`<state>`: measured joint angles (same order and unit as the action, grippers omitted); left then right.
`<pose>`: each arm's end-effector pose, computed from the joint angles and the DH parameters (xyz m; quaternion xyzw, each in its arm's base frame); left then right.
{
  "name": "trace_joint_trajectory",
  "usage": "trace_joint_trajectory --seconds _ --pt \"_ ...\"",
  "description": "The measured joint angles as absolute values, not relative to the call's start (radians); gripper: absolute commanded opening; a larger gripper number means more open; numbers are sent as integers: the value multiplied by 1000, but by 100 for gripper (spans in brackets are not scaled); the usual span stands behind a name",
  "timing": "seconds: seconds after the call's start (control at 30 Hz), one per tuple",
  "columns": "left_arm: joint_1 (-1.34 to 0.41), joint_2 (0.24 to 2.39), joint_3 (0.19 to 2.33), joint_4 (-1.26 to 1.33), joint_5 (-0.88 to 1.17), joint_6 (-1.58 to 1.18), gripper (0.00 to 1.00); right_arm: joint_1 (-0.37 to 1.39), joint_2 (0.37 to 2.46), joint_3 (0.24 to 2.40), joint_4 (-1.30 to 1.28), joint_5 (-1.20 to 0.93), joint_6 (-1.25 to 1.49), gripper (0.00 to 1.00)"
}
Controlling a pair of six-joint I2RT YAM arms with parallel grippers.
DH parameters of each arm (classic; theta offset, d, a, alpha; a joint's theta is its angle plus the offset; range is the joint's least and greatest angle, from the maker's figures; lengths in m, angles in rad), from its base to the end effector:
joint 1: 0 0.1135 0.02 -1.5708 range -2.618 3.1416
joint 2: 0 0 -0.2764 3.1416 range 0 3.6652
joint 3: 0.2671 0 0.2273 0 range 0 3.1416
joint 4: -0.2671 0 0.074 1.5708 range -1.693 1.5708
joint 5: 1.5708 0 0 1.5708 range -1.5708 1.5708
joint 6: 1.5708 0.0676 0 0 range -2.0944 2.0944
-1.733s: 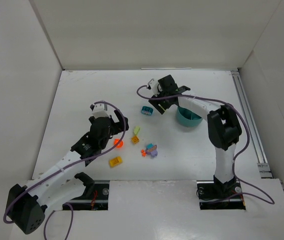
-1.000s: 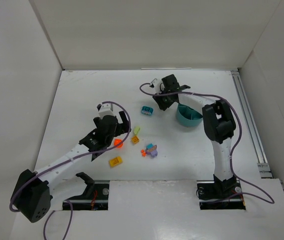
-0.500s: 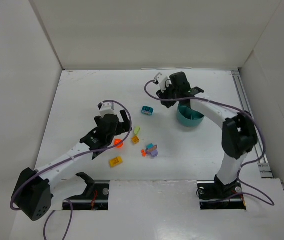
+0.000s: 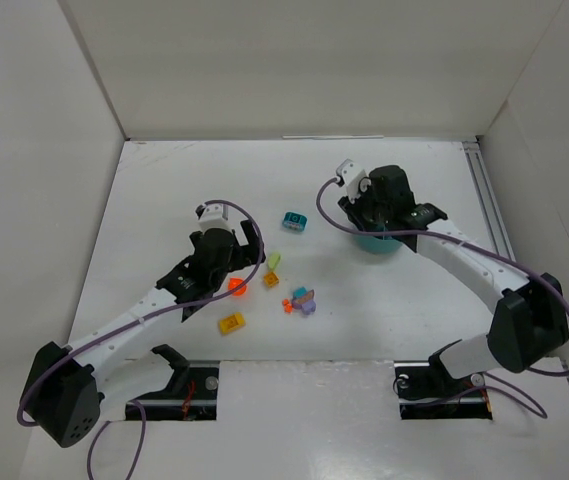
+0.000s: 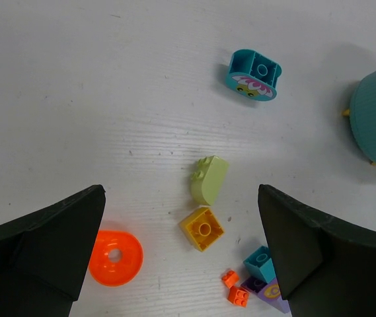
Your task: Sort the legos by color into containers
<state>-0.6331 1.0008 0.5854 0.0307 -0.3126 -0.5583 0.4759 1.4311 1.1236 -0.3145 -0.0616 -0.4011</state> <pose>0.1928 -0.1157 0.2607 -0.0563 0.8218 -0.2029 0.5294 0.2857 0.1520 0.2956 -0.3902 0.7991 0.0444 0.4552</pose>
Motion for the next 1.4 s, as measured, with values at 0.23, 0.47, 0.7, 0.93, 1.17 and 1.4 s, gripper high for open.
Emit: trace_joint_trajectory --seconds 0.23,0.47,0.7,0.93,1.17,1.4 --pt "-633 1001 585 30 -302 -559 100 464 1426 1097 -340 20 -401 28" --pt "-633 1001 585 30 -299 -559 100 459 1406 1097 -342 93 -400 33" --pt "-633 1005 585 30 -299 -559 100 459 1407 1097 -360 136 -401 43" --pt "-633 1031 585 28 -286 -559 100 459 1407 1097 -360 147 -404 65" --pt "-633 1064 585 27 -244 -556 100 459 1405 1097 -360 145 -405 66" --pt "-637 1130 587 56 -161 -524 100 459 1313 1063 -375 132 -400 72"
